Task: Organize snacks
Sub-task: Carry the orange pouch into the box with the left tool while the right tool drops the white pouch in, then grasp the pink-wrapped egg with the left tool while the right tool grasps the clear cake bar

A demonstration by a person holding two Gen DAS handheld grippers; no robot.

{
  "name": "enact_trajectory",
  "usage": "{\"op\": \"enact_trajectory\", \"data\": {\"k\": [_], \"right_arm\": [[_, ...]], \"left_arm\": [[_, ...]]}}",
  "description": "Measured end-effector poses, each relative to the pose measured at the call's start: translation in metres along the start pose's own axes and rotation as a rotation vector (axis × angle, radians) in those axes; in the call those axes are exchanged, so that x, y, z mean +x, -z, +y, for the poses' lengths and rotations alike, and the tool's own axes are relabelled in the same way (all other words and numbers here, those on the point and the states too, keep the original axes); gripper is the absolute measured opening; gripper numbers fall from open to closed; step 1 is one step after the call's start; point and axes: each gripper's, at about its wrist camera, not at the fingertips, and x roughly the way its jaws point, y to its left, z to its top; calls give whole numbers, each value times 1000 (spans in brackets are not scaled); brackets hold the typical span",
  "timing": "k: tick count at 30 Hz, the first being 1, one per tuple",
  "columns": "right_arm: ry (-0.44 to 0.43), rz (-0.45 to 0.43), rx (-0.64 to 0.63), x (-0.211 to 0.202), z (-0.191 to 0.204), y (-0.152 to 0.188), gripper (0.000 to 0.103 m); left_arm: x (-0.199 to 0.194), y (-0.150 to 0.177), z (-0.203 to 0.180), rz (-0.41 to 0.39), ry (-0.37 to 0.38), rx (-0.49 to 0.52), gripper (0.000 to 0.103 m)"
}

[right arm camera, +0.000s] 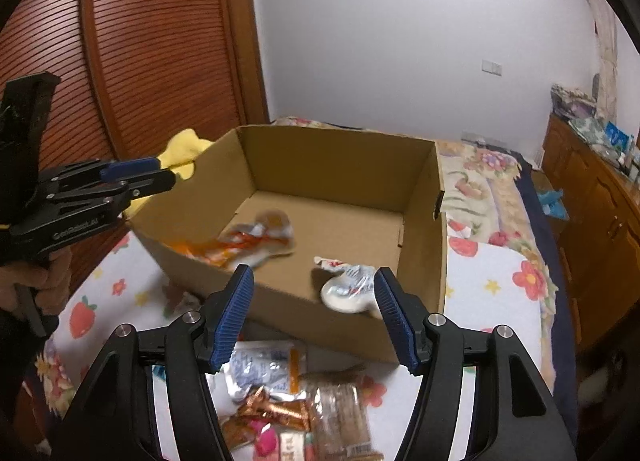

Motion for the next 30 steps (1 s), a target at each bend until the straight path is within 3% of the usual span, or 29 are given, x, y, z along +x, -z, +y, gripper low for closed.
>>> {"op": "enact_trajectory", "data": {"k": [13, 21, 30], "right_arm": [[-4, -2, -27, -30, 5, 59, 64], [10, 83, -3, -3, -8, 97, 61], [3, 163, 33, 25, -23, 112, 60]], "left_arm": [[-39, 55, -20, 0, 103, 29, 50], [-34, 91, -46, 55, 160, 59, 52], [-23, 117, -71, 111, 223, 72, 52]]}}
